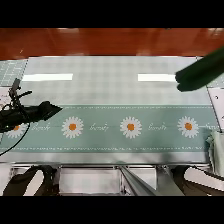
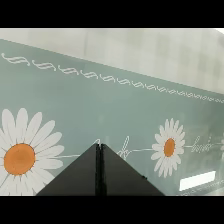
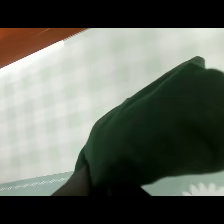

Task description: Fold the shirts.

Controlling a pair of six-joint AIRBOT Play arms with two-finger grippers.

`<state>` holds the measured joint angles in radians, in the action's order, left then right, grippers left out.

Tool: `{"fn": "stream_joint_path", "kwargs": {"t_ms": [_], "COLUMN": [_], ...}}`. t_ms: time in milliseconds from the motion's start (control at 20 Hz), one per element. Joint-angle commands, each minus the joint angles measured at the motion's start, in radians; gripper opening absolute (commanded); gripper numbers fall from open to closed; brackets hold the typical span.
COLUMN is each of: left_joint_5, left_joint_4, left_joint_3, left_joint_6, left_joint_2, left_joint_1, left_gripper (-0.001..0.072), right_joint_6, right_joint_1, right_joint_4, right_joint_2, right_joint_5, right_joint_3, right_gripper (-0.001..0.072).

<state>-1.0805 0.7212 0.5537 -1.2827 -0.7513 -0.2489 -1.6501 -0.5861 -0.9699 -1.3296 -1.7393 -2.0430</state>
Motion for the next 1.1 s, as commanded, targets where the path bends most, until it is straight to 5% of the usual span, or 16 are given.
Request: {"fn": "stream_joint_path", "kwargs": {"t_ms": [0, 250, 600, 850, 900, 950, 1050], "left_joint_5": [0.023, 0.079, 0.204, 0.283, 0.299, 0.312, 0.33], "left_joint_4": [0.004, 0.004, 0.004, 0.004, 0.004, 0.004, 0.004], "left_joint_3": [0.0, 0.0, 0.0, 0.0, 0.0, 0.0, 0.0], "left_joint_6": [0.017, 0.018, 0.019, 0.019, 0.019, 0.019, 0.019], "left_joint_2": [0.0, 0.0, 0.0, 0.0, 0.0, 0.0, -0.002], "left_joint_1": [0.0, -0.002, -0.002, -0.002, -0.002, -0.002, -0.001], "left_gripper": [0.0025, 0.0025, 0.0025, 0.0025, 0.0025, 0.0025, 0.0025], "right_joint_6": [0.017, 0.014, 0.047, 0.042, 0.042, 0.043, 0.035], "right_joint_1": [-0.193, -0.375, -0.66, -0.703, -0.703, -0.703, -0.702], "right_joint_4": [0.0, -0.109, -0.394, -0.77, -0.821, -0.84, -0.872], "right_joint_2": [0.016, 0.068, 0.281, 0.367, 0.377, 0.383, 0.384], "right_joint_5": [-0.092, -0.118, -0.118, -0.121, -0.121, -0.122, -0.121], "right_joint_3": [-0.003, 0.11, 0.56, 0.787, 0.826, 0.861, 0.916], "right_gripper": [0.0028, 0.0027, 0.0028, 0.0031, 0.0143, 0.0365, 0.0409]}}
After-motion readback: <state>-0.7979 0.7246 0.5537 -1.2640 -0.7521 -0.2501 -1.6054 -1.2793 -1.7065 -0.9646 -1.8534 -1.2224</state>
